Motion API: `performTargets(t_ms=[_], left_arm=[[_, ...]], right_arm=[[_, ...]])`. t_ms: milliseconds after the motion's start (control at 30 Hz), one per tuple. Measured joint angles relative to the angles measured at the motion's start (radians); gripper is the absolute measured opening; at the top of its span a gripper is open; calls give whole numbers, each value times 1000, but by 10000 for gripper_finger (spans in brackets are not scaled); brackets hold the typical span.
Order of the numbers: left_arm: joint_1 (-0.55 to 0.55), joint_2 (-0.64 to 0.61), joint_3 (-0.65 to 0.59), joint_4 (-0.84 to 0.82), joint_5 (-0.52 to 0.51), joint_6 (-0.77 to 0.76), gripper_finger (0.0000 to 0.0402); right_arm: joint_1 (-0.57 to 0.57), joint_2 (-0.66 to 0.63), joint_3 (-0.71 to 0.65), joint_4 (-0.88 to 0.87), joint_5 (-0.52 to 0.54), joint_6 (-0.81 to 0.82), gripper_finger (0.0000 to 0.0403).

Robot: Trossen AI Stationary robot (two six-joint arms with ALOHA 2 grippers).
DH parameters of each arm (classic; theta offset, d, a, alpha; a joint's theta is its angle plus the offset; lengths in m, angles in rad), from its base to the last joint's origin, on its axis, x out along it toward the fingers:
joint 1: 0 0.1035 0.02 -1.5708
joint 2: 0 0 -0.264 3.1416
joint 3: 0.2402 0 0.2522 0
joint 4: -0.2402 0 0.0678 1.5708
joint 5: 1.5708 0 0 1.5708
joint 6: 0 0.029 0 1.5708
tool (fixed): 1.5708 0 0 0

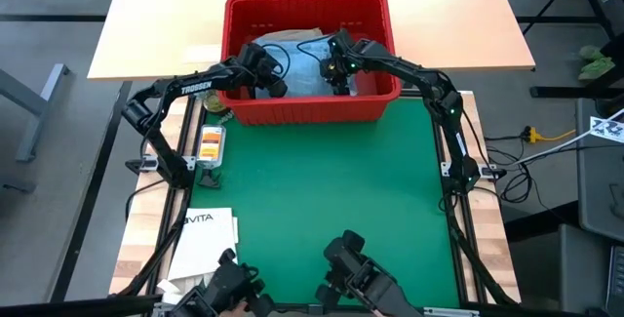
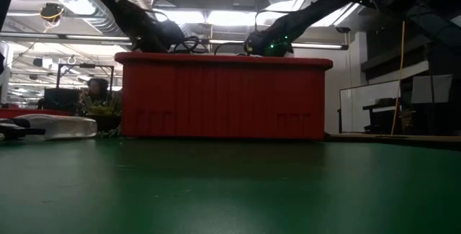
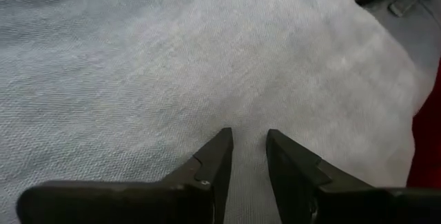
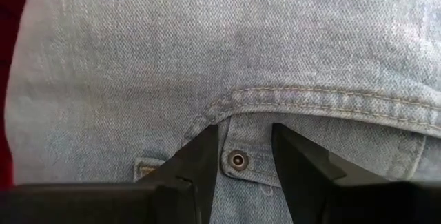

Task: Fold Laundry from Bin
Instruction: Put the stacked clothes into the red laundry bin, then return to Home Position

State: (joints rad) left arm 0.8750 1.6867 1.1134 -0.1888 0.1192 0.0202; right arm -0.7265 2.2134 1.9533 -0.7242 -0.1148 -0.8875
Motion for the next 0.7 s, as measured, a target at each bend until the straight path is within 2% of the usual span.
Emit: performTargets(t_ms=[200,367,533,700], left_arm=[[-1,-12,5,94,25,-50,89],[-2,-52,65,104,29,-55,89],[-7,-152,120,100,32,-13,89],[-22,-289,125,52,31,-5,89]], right_arm=[[0,-10,51,-50,29,0,140],[0,-14,212,-164,36,-7,140],[1,-17,405,-316,26,-10,140],[2,-137,352,-343,-24,-11,140]])
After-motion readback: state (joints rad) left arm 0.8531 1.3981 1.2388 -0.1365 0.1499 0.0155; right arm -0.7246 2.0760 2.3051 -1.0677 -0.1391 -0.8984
